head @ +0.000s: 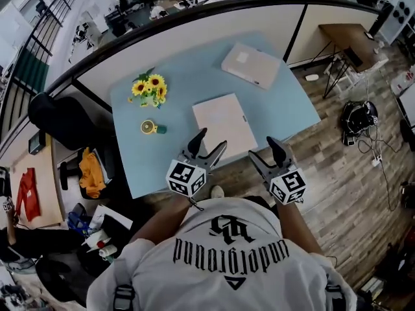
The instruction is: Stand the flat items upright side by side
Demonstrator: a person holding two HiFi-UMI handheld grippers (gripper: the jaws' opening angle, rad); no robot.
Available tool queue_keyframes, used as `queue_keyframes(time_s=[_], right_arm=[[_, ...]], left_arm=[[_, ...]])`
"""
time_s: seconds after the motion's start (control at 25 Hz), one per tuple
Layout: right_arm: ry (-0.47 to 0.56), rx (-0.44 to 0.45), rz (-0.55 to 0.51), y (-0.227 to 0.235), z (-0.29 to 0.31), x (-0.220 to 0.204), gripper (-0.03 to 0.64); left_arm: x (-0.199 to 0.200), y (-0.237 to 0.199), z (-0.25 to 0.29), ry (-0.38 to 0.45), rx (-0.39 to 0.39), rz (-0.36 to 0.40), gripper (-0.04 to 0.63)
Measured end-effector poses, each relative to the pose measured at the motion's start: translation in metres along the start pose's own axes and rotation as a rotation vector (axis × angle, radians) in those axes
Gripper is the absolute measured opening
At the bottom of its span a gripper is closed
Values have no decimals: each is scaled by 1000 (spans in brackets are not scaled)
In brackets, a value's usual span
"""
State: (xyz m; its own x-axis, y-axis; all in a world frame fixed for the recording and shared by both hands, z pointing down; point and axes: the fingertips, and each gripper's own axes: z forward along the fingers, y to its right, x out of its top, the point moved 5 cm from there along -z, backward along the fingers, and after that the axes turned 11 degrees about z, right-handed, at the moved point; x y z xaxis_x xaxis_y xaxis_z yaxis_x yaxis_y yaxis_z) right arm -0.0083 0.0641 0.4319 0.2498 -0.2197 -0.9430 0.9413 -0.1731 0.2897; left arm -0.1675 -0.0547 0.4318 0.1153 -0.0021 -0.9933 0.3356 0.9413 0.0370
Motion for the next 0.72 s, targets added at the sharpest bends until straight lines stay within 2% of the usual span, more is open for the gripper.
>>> queue_keyframes(time_s=[0.44, 0.72], right_arm=[[-157, 108, 26, 40, 99, -7, 311], [-309, 161, 44, 85, 155, -25, 311]], left_arm=[[-44, -67, 16, -103, 134, -101, 321], [-86, -92, 50, -257, 182, -218, 325]])
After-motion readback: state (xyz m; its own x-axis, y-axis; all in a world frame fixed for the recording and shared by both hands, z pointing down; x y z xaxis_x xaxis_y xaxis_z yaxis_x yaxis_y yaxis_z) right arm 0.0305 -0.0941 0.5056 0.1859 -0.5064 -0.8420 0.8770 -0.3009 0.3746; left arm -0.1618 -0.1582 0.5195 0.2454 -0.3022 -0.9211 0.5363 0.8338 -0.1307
